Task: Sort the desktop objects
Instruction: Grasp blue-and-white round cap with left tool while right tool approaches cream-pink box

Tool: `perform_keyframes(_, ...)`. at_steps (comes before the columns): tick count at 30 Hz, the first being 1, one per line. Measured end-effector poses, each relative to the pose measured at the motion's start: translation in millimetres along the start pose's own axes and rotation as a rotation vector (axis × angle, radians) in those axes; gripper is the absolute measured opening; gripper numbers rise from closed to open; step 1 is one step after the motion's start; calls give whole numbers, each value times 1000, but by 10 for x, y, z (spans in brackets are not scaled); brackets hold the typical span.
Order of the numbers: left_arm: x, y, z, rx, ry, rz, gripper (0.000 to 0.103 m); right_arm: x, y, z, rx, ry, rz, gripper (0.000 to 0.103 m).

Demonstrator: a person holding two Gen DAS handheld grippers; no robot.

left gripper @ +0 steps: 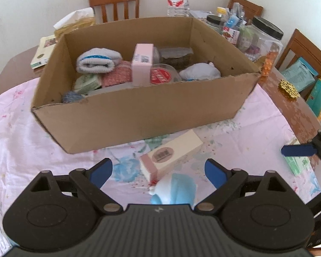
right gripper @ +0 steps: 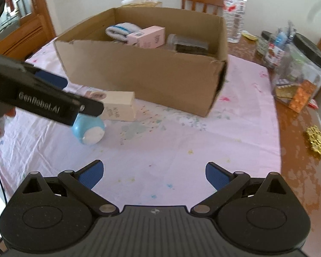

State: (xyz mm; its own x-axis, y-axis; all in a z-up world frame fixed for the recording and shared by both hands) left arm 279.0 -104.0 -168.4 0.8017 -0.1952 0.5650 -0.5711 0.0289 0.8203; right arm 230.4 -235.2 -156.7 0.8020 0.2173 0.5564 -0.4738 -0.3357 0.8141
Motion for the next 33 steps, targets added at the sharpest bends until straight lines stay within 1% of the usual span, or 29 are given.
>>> perform_keyframes(6,-60,16,-265,49,30,-12,93,87,-141,-218,49,63,8,103)
perform_keyframes(10,-84,13,-478,87,71,-17,93,173,-248,-381,86,105,13,102)
perform_keyframes(16,-128,5,-712,120,112,-24,93,297,-439,-627,129,175,8,100)
perform_keyframes(19,-158,2,-785,128,122,-27,93,344,-530,-732,151,205,4,96)
perform_keyframes(23,-196,-14,-854,134,132,-35,93,387,-653,-815,170,231,-10,86)
perform_keyframes(28,-205,-29,-895,127,140,-39,93,422,-735,-862,179,245,-17,85)
perform_keyframes(33,-190,-41,-882,122,137,-39,93,395,-755,-926,219,250,-37,83)
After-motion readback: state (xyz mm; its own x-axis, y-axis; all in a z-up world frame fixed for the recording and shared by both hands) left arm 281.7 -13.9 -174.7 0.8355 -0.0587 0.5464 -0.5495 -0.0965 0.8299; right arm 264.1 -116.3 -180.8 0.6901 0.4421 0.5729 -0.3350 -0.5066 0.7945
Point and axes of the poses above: each gripper's, at about its wrist camera, not at the fingertips, and y roughly against the way its jaws point, z to its right, x to its top, the point moved 9 cm from there along -y, roughly the way its jaws point, and after that the axes turned 9 degrees about x, right-handed, at the moved point
